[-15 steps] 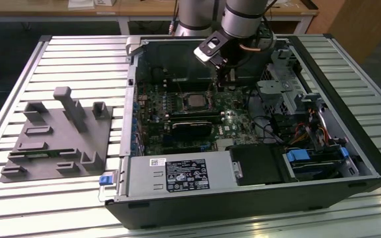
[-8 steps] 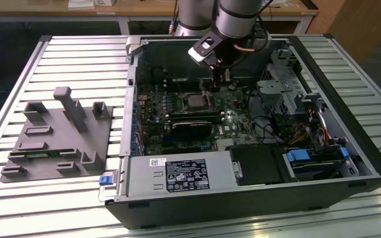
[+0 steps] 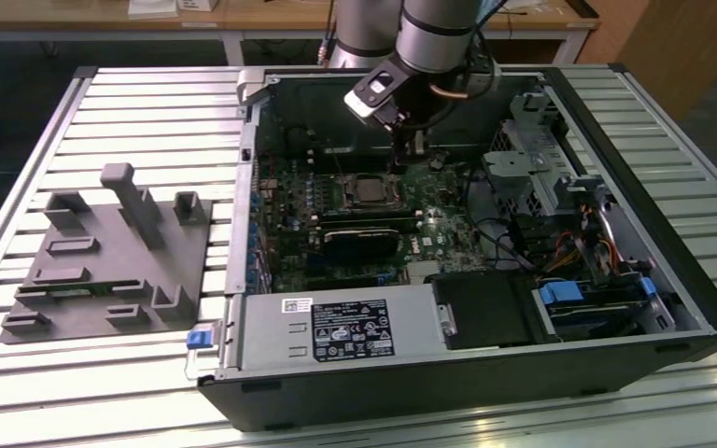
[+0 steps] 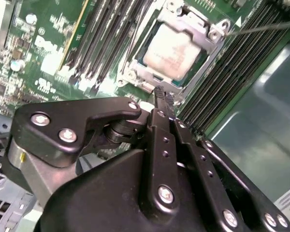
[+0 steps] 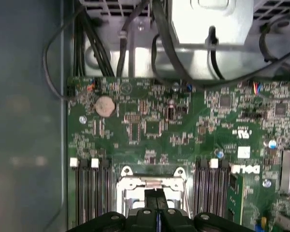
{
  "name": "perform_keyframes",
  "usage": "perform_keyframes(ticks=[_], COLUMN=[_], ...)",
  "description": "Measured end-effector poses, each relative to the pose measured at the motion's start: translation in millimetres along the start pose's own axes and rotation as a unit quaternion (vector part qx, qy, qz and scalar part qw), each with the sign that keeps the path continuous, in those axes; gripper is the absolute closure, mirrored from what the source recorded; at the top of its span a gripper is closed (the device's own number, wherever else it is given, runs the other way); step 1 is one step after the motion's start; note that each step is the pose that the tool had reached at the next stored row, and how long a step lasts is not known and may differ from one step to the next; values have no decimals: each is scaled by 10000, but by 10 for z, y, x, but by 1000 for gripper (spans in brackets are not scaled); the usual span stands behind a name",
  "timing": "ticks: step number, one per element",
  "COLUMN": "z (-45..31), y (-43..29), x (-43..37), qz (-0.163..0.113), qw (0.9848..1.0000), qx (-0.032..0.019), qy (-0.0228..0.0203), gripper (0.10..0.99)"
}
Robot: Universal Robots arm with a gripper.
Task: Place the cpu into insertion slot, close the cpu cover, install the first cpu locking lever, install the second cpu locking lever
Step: 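Close the cpu cover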
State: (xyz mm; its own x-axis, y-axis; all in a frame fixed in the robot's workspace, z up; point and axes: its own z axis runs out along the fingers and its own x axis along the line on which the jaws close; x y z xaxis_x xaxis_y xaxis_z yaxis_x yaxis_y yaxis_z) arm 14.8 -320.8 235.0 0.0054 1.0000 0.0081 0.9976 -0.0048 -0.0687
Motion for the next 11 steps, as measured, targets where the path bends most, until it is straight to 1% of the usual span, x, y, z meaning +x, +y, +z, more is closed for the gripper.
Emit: perform_keyframes(ticks=[6, 10, 11], z=[68, 134, 166], y=[-122, -193, -229], x=[-13, -31, -36], qz=[-9, -29, -40], qw=[10000, 10000, 10000], qx=[-60, -65, -66], qy=[1, 0, -1], gripper=[980, 980, 980])
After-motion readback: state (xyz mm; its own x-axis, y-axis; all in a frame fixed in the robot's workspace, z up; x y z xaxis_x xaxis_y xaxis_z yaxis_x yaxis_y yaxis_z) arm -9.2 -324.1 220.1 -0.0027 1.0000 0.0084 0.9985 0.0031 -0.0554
